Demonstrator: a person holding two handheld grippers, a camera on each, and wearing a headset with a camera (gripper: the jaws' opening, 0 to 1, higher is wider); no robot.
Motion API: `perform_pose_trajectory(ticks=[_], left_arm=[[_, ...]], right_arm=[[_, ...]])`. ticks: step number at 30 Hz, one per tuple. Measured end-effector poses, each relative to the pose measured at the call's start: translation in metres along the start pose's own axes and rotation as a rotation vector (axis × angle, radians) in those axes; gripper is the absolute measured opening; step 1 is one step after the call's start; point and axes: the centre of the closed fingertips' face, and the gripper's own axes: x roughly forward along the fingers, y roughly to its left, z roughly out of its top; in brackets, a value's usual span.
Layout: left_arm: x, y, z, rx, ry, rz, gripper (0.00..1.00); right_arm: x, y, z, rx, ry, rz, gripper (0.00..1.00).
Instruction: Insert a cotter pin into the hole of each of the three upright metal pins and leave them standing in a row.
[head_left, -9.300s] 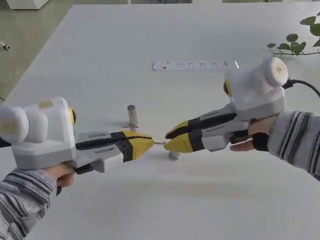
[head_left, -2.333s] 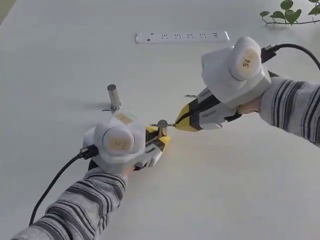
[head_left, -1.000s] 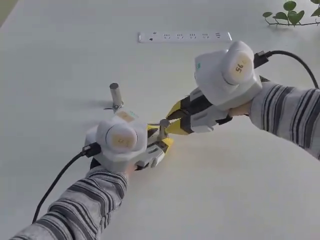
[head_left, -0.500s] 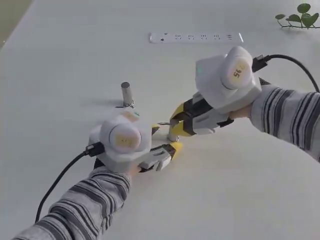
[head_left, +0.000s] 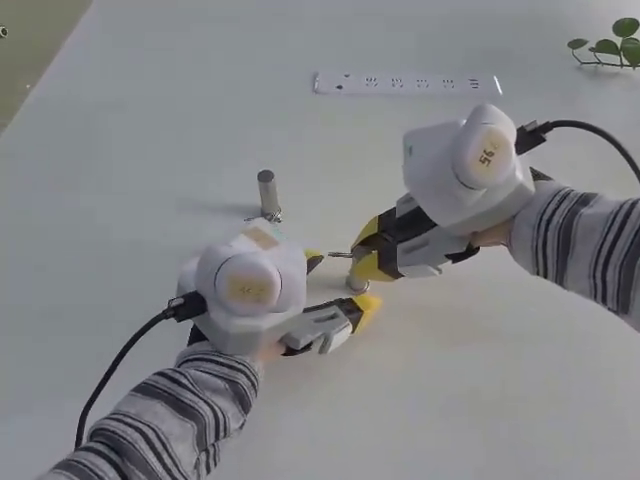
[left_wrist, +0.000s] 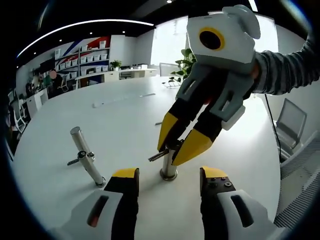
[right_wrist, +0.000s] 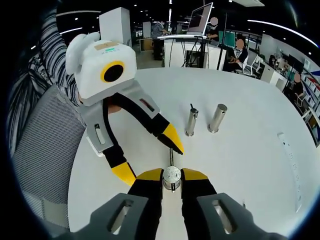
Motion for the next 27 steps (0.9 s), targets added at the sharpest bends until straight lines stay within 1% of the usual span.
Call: perform_pose_trajectory(ticks=[3,5,8,11,15,17,19,21,27], left_arm=[[-0.002,-0.002,-0.001,0.003,0.005,-0.005,0.48],[-0.005,-0.003,-0.002,0.003,0.007,-0.005,0.49],[-0.008,-0.002,-0.002,0.000,0.004,-0.003,0.51],[-0.013,-0.002,0.001,0.001,0.002,-0.001,0.56],[-0.020,0.000,0.003,0.000,-0.013,0.001,0.59],[-0.022,0.001,0.002,0.003,-0.008,0.003,0.60],[-0.026,0.002,0.002,0.002,-0.012,0.002,0.62],[-0.029,0.005,0.001,-0.005,-0.013,0.016,0.67],[-0.038,0.011,0.001,-0.025,-0.024,0.031,0.72]], right_arm=[[-0.001,0.000,0.001,-0.016,0.012,0.001,0.08],[-0.002,-0.003,-0.001,-0.034,0.019,-0.002,0.08],[-0.005,-0.007,0.002,-0.030,0.014,-0.002,0.08],[-0.007,-0.011,0.005,-0.033,0.017,-0.010,0.08],[-0.008,-0.020,0.005,-0.032,0.022,-0.017,0.08],[-0.008,-0.022,0.005,-0.036,0.027,-0.017,0.08],[-0.008,-0.024,0.005,-0.034,0.031,-0.016,0.08],[-0.009,-0.026,0.005,-0.031,0.032,-0.015,0.08],[-0.008,-0.032,0.006,-0.020,0.029,-0.016,0.08]])
